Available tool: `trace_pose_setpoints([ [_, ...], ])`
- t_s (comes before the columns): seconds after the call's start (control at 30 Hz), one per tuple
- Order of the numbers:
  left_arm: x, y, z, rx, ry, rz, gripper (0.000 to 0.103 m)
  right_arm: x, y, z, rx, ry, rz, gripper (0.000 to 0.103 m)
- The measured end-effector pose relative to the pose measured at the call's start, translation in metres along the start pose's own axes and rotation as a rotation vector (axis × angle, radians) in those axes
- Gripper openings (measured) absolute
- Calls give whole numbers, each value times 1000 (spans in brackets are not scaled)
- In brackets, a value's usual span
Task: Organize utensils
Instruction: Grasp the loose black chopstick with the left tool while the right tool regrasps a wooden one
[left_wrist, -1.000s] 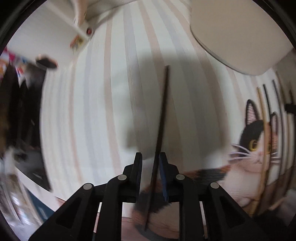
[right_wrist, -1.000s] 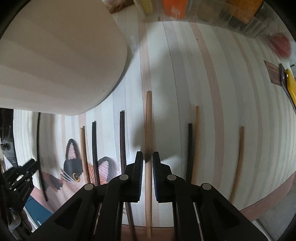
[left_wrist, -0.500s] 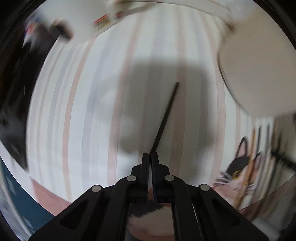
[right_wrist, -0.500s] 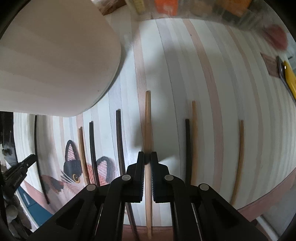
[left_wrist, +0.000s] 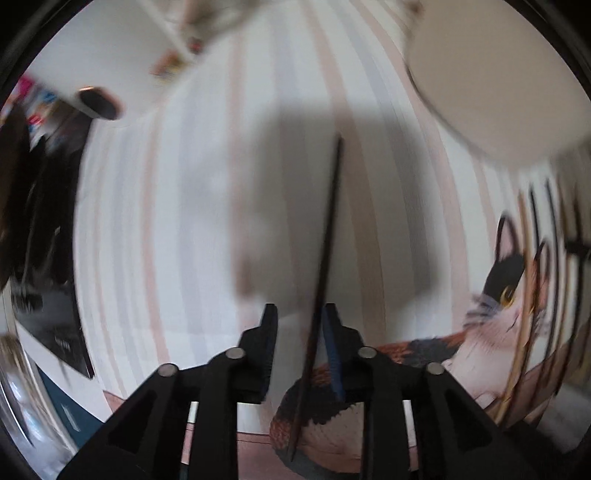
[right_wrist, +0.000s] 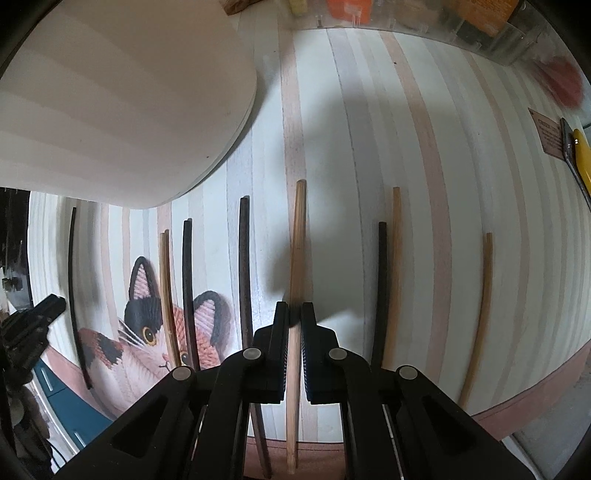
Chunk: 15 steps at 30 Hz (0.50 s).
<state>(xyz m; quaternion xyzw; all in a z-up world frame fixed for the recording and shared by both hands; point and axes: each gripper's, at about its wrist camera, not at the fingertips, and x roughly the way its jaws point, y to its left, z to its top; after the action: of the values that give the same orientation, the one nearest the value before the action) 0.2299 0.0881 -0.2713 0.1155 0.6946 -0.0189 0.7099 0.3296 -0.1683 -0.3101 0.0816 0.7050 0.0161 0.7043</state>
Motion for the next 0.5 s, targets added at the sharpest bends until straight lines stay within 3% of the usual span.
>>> trace_pose_setpoints([
  [0.07,-1,-6,1,21,-13,6,19,-2,2,0,4,2,-5,7],
  [0.13,0,-4,2,-38,-4,-47,5,-2,3,0,-3,2,-9,7],
  [0.23,1,8,1,-196,15,-104,4,-1,3,1,-3,7,-12,7],
  [0.3,3,49,-11,-335,38,-186,4,2,2,0,-4,16,-13,7],
  [0.37,5,55,-14,-425,52,-272,4,7,2,-3,-16,27,-16,7],
  [0.4,7,56,-18,-433,63,-295,4,10,3,-6,-23,32,-18,7],
  [0.5,3,48,-13,-354,26,-217,7,13,6,-8,-50,38,-37,7],
])
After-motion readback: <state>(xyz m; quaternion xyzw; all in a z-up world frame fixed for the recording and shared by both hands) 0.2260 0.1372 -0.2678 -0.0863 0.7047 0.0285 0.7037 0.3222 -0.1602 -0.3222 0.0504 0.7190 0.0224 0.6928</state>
